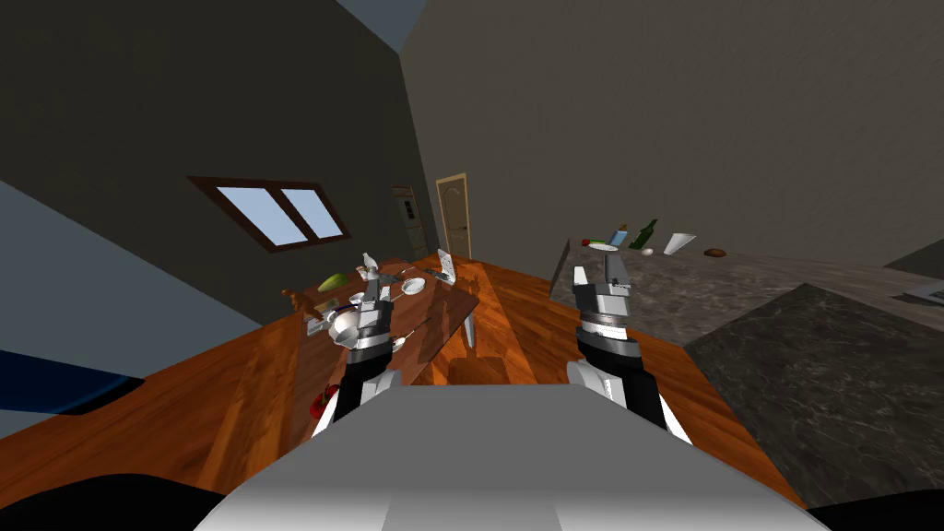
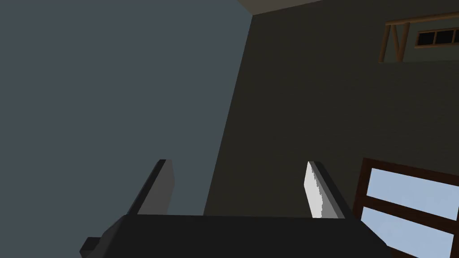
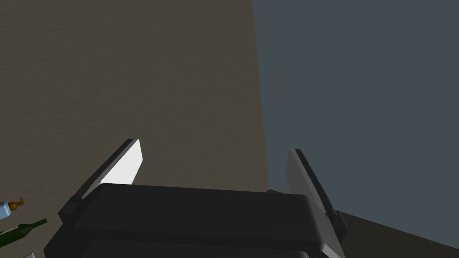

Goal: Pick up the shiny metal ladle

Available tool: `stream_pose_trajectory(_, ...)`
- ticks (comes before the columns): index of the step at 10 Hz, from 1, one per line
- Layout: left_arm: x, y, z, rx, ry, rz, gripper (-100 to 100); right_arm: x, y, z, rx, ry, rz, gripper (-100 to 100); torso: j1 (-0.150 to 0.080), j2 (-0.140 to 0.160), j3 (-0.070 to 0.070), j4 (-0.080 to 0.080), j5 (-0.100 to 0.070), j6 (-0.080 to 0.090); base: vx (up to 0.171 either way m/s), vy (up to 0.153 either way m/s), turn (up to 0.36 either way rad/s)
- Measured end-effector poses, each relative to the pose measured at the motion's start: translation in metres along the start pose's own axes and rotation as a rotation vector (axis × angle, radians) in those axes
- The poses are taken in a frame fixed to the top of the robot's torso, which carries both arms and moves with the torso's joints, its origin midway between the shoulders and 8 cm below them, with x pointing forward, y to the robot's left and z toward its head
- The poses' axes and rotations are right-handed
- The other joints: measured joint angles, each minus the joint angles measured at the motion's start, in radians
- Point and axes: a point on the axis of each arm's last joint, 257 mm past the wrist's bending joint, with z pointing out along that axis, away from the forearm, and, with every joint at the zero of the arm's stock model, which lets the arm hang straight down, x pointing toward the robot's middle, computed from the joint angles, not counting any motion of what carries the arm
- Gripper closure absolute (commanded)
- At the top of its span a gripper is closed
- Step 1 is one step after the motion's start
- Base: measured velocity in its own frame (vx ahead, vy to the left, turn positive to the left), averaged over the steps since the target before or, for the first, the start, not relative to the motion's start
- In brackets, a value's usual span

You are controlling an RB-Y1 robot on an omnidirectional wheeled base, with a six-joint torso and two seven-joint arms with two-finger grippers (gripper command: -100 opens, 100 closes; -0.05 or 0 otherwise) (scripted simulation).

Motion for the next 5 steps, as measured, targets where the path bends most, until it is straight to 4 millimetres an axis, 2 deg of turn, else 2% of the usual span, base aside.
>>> stream_pose_trajectory(4, 0.011, 0.026, -0.009, -0.080, 0.083, -0.031, -100, 0.000, 0.000, 0.000, 0.000, 0.000, 0.000, 0, 0.001, 0.008, 0.005, 0.002, 0.000, 0.000, -0.113, 0.016, -0.012)
stream_pose_trajectory(5, 0.012, 0.039, -0.014, -0.113, 0.104, -0.042, -100, 0.000, 0.000, 0.000, 0.000, 0.000, 0.000, 0, 0.002, 0.007, 0.004, 0.002, 0.000, 0.000, -0.093, 0.045, -0.032)
